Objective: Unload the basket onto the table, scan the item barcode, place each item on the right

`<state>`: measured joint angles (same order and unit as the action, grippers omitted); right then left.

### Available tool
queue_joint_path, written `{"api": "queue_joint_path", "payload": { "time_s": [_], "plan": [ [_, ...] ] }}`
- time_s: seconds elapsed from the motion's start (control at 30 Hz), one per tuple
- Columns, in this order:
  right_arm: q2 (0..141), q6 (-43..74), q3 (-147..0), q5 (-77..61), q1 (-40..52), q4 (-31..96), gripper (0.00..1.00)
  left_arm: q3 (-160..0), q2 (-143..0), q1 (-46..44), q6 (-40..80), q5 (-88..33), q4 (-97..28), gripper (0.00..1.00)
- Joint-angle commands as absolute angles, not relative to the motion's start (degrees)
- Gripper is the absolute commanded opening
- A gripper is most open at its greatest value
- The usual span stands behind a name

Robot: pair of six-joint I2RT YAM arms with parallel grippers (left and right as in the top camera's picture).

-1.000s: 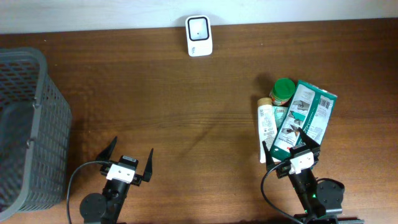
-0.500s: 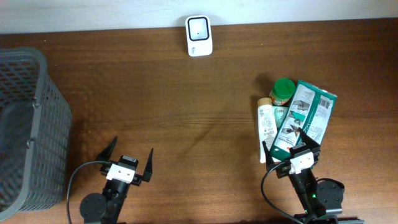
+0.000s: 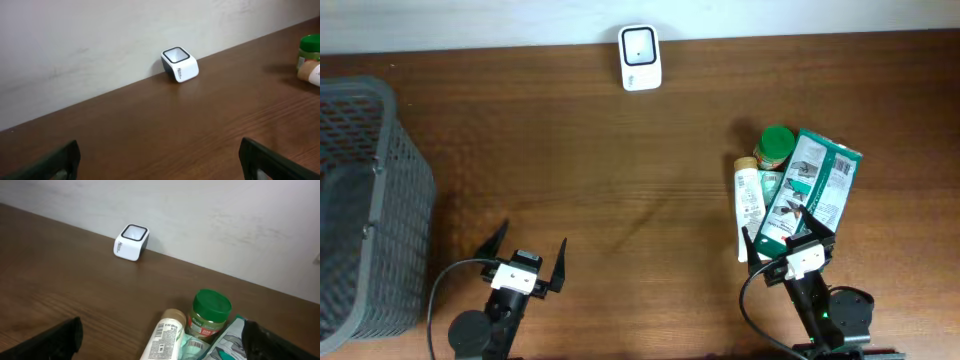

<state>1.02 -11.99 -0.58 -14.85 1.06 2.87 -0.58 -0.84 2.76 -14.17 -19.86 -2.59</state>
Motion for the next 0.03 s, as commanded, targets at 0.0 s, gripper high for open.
{"api": "queue_joint_path", "payload": {
  "time_s": [0.0],
  "plan": [
    [0.7,-11.8,-0.3,-14.6,1.5,3.2,0.98,-0.5,-0.3,2.8,-14.7,-19.7,-3.1,0.99]
  ]
}}
